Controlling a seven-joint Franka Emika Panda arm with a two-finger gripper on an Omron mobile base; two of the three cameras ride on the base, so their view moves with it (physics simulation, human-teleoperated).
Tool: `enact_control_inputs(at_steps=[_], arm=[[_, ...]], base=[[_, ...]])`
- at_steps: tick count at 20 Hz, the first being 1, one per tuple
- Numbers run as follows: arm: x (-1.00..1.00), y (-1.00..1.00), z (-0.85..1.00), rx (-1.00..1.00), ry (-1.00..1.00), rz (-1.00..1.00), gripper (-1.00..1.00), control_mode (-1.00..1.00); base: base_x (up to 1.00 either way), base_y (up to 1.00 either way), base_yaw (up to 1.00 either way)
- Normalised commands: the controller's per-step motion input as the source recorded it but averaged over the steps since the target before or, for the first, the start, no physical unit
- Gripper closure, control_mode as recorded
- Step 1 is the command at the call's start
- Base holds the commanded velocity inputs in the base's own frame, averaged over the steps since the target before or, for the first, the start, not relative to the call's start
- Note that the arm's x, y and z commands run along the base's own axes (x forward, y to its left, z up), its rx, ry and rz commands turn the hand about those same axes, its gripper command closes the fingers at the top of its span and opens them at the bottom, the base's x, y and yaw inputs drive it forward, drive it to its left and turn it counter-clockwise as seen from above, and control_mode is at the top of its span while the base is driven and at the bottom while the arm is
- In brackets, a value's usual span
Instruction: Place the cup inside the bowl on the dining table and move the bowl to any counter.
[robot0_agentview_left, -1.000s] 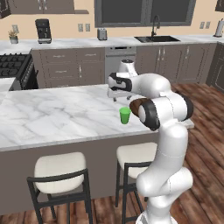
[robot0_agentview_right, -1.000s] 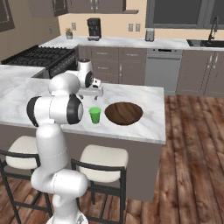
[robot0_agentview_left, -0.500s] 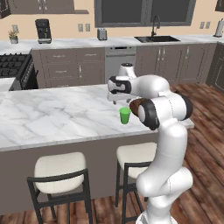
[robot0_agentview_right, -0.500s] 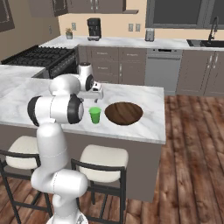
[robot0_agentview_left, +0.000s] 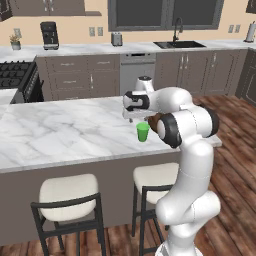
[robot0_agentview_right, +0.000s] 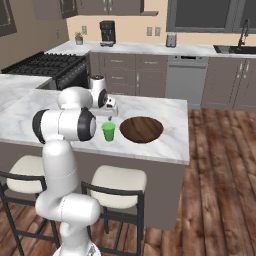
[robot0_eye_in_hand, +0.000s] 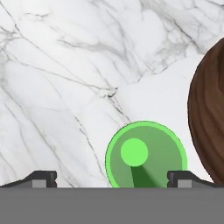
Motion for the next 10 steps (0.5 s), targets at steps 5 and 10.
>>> enact_control_inputs(at_steps=[5, 10], arm=[[0.0, 0.0, -0.18, 0.0, 0.0, 0.0, -1.0, -1.0], [0.0, 0.0, -0.14, 0.0, 0.0, 0.0, -1.0, -1.0]], base=[[0.0, 0.0, 0.0], [0.0, 0.0, 0.0]])
